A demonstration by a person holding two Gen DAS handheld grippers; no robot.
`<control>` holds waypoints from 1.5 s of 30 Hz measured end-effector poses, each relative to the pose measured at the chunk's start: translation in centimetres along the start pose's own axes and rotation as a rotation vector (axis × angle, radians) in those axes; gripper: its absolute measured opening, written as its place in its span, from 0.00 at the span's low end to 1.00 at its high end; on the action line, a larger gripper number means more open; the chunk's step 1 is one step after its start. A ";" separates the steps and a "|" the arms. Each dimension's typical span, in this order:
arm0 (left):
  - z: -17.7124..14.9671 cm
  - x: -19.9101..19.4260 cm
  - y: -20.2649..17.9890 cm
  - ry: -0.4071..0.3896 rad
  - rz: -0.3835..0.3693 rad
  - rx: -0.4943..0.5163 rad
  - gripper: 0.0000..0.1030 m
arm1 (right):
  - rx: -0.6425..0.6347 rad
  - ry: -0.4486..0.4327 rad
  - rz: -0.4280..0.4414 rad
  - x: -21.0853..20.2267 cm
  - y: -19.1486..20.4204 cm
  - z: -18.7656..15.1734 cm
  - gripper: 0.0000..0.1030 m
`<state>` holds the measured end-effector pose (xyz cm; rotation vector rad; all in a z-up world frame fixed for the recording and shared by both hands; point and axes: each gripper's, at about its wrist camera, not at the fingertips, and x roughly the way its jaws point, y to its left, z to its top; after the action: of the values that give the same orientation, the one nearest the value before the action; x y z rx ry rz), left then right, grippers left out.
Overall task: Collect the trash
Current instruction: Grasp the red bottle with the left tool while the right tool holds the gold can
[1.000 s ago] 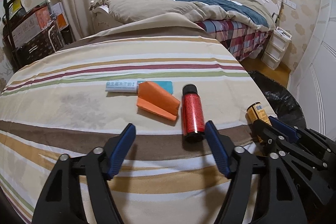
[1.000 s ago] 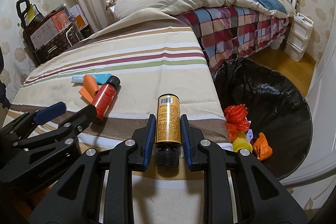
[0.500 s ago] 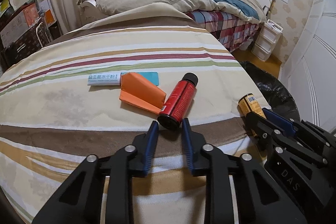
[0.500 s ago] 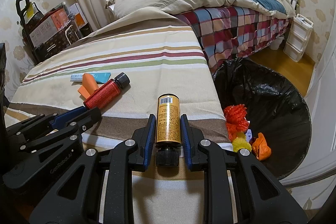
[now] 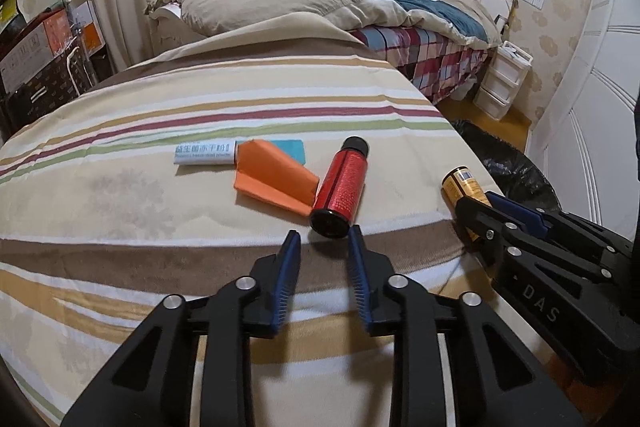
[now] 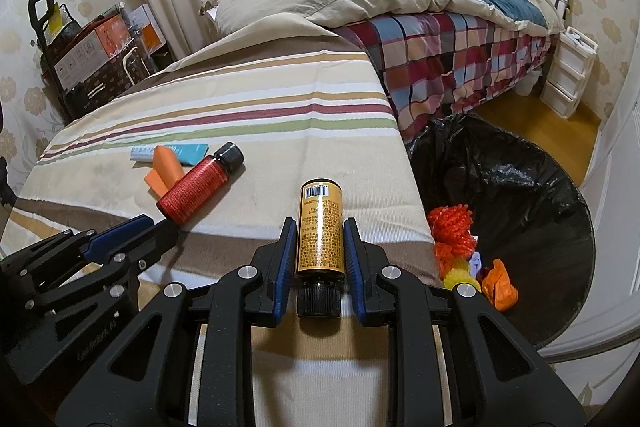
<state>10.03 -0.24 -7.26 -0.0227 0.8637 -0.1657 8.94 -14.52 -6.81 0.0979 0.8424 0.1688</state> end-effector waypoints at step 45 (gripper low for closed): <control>1.2 0.5 2.0 -0.001 -0.020 0.029 0.27 | -0.014 0.020 0.003 1.3 0.5 1.6 0.23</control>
<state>11.53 1.57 -7.02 -0.0044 0.8598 -0.1971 10.94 -13.83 -6.66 0.0844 0.8605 0.1787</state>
